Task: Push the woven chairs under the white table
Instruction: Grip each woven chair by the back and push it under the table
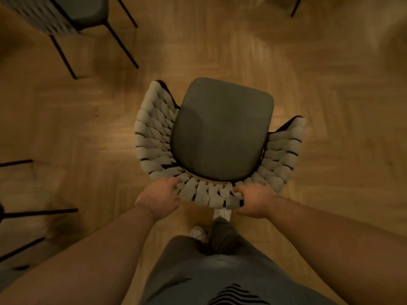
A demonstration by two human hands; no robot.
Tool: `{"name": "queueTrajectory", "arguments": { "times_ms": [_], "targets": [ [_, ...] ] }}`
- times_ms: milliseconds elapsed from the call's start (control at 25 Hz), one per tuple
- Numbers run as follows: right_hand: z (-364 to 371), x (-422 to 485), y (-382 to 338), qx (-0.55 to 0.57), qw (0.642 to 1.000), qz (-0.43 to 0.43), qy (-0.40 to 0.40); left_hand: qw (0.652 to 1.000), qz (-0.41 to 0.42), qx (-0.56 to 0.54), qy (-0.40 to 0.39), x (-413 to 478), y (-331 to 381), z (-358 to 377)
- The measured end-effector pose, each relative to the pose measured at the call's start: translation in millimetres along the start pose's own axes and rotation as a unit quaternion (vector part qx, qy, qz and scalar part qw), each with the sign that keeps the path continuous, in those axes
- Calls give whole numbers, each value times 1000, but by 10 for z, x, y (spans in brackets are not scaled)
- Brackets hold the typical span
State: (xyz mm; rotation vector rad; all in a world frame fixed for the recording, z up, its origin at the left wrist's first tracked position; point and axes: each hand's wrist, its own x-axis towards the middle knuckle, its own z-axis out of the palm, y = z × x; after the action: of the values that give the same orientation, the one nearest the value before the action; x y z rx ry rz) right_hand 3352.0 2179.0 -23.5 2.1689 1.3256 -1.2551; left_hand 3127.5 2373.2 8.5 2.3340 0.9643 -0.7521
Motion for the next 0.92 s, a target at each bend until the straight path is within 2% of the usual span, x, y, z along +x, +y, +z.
{"name": "queueTrajectory", "arguments": {
  "times_ms": [240, 520, 760, 920],
  "targets": [
    [3, 189, 144, -50, 997, 22, -50, 985, 38, 116, -118, 494, -38, -16],
    [93, 274, -60, -114, 989, 59, -67, 929, 108, 278, -219, 897, -272, -311],
    [318, 213, -335, -116, 984, 136, -27, 915, 188, 310, -176, 788, -497, -395],
    [560, 30, -708, -89, 979, 181, -10, 902, 207, 341, -164, 680, -598, -391]
  ]
}}
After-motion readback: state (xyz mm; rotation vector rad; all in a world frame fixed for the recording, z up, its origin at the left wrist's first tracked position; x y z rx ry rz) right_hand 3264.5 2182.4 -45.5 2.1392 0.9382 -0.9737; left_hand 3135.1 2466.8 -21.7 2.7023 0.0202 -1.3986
